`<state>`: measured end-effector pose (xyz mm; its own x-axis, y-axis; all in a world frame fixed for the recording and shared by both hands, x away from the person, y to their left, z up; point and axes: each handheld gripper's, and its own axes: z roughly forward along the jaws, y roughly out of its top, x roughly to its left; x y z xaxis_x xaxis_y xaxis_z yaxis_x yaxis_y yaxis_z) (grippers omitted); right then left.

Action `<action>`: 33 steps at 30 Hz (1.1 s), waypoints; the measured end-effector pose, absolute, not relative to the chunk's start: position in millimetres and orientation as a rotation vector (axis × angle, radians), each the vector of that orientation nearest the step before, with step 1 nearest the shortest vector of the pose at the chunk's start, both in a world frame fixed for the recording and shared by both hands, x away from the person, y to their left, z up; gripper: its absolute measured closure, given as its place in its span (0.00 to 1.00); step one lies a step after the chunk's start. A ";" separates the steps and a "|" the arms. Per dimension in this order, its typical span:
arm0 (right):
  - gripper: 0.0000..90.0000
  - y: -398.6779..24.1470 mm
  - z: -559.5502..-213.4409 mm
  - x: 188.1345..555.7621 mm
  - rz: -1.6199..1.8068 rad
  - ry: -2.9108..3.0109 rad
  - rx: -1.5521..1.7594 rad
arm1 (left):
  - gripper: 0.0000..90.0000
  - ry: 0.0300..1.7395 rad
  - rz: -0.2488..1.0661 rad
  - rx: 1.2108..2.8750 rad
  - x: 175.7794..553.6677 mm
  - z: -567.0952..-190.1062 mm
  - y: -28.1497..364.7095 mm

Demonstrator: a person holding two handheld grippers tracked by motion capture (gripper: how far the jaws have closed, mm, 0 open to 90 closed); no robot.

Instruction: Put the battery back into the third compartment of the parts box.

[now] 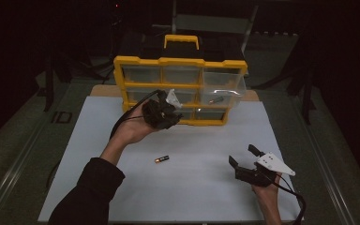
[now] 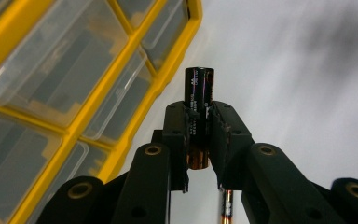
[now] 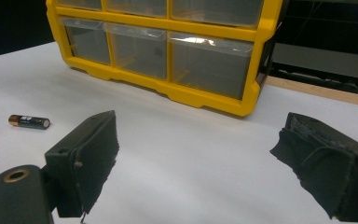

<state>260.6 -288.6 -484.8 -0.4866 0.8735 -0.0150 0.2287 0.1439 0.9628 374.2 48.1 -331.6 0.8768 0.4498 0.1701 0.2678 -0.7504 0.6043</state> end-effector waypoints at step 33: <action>0.12 -288.5 -485.1 261.4 1.368 1.821 1.056 | 0.86 0.498 0.470 2.295 378.6 -290.8 39.1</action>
<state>261.4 -288.5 -485.1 -0.4872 0.8732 -0.0138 0.2300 0.1435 0.9625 378.6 39.1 -290.8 0.8584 0.4786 0.1846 0.2121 -0.6589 0.7217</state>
